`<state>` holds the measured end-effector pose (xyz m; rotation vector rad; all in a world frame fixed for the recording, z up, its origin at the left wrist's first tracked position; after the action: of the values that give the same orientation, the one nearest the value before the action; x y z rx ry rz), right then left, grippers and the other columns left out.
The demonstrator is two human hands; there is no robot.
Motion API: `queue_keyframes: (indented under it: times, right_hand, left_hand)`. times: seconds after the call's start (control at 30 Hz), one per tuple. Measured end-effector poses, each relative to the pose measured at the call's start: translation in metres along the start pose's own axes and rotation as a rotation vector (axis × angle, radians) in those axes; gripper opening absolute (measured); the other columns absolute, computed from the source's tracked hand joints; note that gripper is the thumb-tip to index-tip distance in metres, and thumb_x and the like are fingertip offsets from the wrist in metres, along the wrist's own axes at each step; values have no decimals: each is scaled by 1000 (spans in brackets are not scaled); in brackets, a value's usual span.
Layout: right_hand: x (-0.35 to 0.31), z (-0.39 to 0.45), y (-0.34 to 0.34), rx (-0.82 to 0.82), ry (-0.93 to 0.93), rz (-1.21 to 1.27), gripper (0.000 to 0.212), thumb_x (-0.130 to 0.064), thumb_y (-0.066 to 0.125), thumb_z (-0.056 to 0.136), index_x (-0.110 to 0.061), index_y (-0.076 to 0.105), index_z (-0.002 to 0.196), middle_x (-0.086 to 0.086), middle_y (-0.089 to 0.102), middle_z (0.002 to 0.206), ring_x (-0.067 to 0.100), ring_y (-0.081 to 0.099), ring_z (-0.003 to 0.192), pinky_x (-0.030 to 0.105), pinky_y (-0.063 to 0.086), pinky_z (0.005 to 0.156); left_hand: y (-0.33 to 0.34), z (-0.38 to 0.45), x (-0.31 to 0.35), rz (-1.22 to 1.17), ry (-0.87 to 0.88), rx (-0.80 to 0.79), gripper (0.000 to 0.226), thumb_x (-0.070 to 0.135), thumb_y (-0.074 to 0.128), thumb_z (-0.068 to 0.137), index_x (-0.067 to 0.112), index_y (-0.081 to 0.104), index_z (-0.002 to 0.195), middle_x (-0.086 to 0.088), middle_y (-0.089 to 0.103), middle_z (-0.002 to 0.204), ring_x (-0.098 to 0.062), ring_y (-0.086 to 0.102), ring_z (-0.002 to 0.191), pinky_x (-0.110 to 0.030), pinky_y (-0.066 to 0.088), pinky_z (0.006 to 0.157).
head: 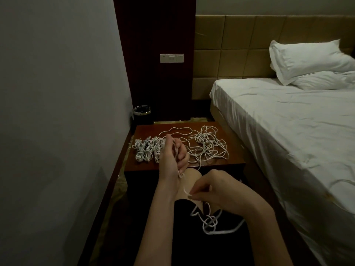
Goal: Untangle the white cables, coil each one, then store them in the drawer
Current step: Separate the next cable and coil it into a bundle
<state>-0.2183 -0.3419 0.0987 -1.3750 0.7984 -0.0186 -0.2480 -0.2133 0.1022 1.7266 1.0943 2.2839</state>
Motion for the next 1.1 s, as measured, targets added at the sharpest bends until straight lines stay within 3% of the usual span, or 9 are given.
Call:
queue_keyframes:
  times: [0.1, 0.23, 0.37, 0.53, 0.67, 0.83, 1.0, 1.07, 1.1]
  right_hand:
    - [-9, -3, -6, 33, -27, 71, 27, -58, 53, 84, -41, 68, 99, -23, 66, 92, -3, 62, 84, 37, 54, 80]
    - [-13, -7, -17, 203, -80, 196, 15, -30, 62, 91, -30, 74, 99, -21, 67, 87, -4, 61, 85, 23, 52, 83]
    - [-7, -6, -21, 375, -63, 273, 9, -20, 72, 83, -25, 65, 85, -9, 69, 80, 2, 65, 78, 28, 56, 79]
    - [-2, -6, -20, 400, -85, 326, 15, -15, 73, 80, -15, 60, 88, -3, 65, 80, 10, 64, 73, 32, 55, 72]
    - [7, -10, -20, 309, -50, 401, 19, -28, 76, 78, -19, 62, 88, -2, 63, 80, 13, 60, 74, 27, 52, 75]
    - [32, -12, -19, 293, 177, 232, 18, -12, 70, 84, -26, 59, 87, -7, 60, 84, 3, 57, 79, 12, 43, 66]
    - [28, -10, -21, 483, 118, 323, 17, -6, 67, 86, -23, 68, 85, -8, 67, 82, -1, 63, 65, 12, 49, 60]
    - [27, -12, -25, 588, 90, 400, 16, -8, 67, 86, -24, 68, 86, -13, 67, 80, -3, 63, 68, 12, 50, 61]
    - [28, -13, -26, 636, 86, 426, 16, -8, 67, 86, -24, 68, 86, -14, 67, 81, -3, 64, 73, 11, 50, 64]
  left_hand:
    - [-1, 1, -10, 168, -58, -63, 42, 40, 27, 104, 15, 39, 72, 5, 34, 51, -6, 23, 38, -17, 19, 33]
    - [5, -2, -21, 241, -173, -194, 43, 50, 35, 96, 15, 45, 73, 3, 41, 54, -9, 34, 44, -23, 28, 45]
    - [13, -9, -21, 353, -259, -273, 43, 46, 44, 94, 20, 60, 64, 2, 52, 62, -10, 49, 58, -24, 38, 60]
    - [15, -13, -27, 459, -330, -319, 56, 47, 37, 100, 24, 61, 54, 8, 37, 45, -6, 26, 36, -21, 16, 39]
    - [6, -11, -30, 257, -420, -337, 39, 46, 47, 90, 14, 51, 68, 5, 30, 39, -4, 19, 26, -12, 13, 31]
    - [1, -7, -33, 67, -511, -394, 36, 46, 48, 88, 17, 51, 66, 6, 29, 38, -1, 20, 25, -12, 15, 26]
    - [0, -7, -30, 104, -460, -410, 21, 34, 62, 85, 21, 60, 69, 6, 31, 47, 0, 21, 28, -12, 15, 28]
    - [-2, -8, -30, 189, -425, -434, 7, 18, 64, 80, 17, 58, 84, 4, 32, 53, -1, 23, 29, -13, 16, 30]
    - [-4, -9, -31, 253, -417, -452, 17, 10, 64, 80, 14, 54, 93, 1, 31, 55, -1, 24, 30, -14, 17, 31]
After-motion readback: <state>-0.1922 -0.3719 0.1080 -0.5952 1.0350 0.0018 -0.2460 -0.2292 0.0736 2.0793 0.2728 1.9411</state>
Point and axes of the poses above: each hand's wrist, its own z-axis towards the middle knuckle, its own y-axis out of the palm, x = y × z, the point moved 3 cm from there along z, towards the middle knuckle
